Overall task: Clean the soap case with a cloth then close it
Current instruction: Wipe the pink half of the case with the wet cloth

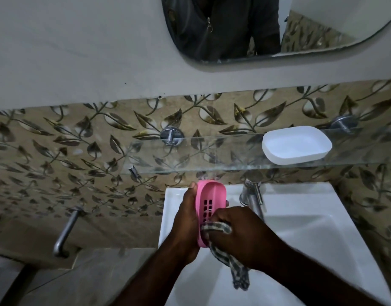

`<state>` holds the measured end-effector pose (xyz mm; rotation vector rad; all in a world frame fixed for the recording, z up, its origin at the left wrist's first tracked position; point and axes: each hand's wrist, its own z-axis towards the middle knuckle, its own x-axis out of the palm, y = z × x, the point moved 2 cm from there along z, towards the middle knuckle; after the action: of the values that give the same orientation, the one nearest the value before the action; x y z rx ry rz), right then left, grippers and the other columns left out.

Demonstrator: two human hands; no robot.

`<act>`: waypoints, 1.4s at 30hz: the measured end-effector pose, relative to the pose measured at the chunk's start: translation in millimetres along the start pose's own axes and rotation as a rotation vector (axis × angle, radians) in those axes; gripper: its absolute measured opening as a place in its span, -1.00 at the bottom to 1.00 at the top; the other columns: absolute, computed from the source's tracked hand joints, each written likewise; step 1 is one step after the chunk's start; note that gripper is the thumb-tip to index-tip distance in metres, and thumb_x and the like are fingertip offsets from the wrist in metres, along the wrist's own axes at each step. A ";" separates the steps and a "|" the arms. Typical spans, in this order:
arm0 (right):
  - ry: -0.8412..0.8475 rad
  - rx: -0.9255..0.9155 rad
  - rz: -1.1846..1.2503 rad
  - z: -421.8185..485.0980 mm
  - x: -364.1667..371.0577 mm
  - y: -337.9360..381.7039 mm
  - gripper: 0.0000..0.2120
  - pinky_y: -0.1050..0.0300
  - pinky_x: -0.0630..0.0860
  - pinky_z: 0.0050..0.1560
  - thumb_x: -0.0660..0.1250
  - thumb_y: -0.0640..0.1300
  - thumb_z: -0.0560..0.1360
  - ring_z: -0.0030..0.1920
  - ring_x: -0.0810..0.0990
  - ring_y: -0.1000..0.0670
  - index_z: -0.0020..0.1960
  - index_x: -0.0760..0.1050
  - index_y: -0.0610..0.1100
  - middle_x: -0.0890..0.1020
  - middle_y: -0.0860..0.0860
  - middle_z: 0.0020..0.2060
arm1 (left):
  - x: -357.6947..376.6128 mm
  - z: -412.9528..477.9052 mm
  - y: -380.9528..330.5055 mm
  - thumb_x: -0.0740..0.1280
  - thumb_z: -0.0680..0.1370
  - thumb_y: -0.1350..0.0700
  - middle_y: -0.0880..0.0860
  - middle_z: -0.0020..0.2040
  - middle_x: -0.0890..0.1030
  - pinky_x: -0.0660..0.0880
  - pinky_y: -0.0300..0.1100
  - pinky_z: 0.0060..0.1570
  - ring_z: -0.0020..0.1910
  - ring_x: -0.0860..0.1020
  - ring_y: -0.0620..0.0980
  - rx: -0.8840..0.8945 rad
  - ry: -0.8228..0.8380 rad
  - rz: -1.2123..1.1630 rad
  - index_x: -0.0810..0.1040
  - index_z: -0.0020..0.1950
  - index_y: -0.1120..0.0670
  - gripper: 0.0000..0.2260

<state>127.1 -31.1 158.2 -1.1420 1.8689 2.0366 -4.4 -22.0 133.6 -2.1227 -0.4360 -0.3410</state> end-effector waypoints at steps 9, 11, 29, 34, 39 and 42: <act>0.021 -0.192 -0.262 -9.0 3.7 -3.1 -0.75 0.32 0.41 -0.01 0.27 0.08 0.47 0.03 0.57 0.12 0.12 0.57 0.17 0.59 0.12 0.01 | -3.5 4.7 1.2 0.17 0.38 -0.37 0.28 0.10 0.66 0.53 -0.02 0.02 0.01 0.62 0.19 -0.010 0.054 0.132 0.61 0.20 0.22 -0.27; 0.122 -0.239 -0.325 -15.4 4.9 1.4 -0.72 0.29 0.39 0.03 0.22 0.07 0.52 0.08 0.56 0.13 0.20 0.53 0.22 0.56 0.14 0.10 | -5.0 1.9 6.2 0.19 0.34 -0.39 0.27 0.11 0.66 0.54 0.02 0.02 0.04 0.62 0.22 -0.017 0.050 0.167 0.61 0.20 0.21 -0.24; -0.047 -0.176 -0.328 -4.3 -0.1 -10.3 -0.76 0.13 0.49 -0.05 0.23 0.14 0.44 -0.05 0.59 0.08 0.05 0.55 0.14 0.56 0.12 -0.07 | -14.9 3.0 13.2 0.14 0.50 -0.36 0.24 0.13 0.66 0.56 0.04 0.03 0.08 0.64 0.21 -0.049 -0.006 -0.009 0.56 0.28 0.15 -0.33; -0.209 -0.182 -0.310 -9.6 7.4 -5.9 -0.80 0.13 0.48 -0.14 0.25 0.08 0.43 -0.15 0.60 0.01 -0.02 0.56 0.05 0.55 0.09 -0.13 | -15.4 -1.1 5.2 0.15 0.47 -0.36 0.25 0.13 0.66 0.55 0.04 0.09 0.08 0.63 0.19 -0.053 0.051 0.030 0.58 0.25 0.16 -0.33; -0.071 -0.163 -0.311 -19.7 15.4 -9.7 -0.74 0.12 0.49 -0.05 0.22 0.14 0.42 -0.05 0.59 0.06 0.05 0.52 0.10 0.53 0.12 -0.06 | -17.1 -6.8 14.6 0.23 0.33 -0.42 0.26 0.15 0.64 0.51 0.13 0.21 0.15 0.61 0.23 -0.030 0.057 0.062 0.58 0.26 0.14 -0.24; -0.300 -0.087 -0.315 -7.8 -3.3 -9.5 -0.79 0.16 0.44 -0.14 0.26 0.12 0.43 -0.14 0.58 0.07 -0.07 0.56 0.05 0.56 0.11 -0.17 | -12.2 -14.1 25.0 0.10 0.50 -0.38 0.21 0.17 0.65 0.50 0.13 0.21 0.17 0.62 0.20 -0.050 0.064 0.027 0.56 0.30 0.11 -0.33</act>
<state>138.2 -34.9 153.2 -1.0073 1.3786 1.9925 -5.7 -49.0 117.9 -2.1582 -0.3647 -0.4067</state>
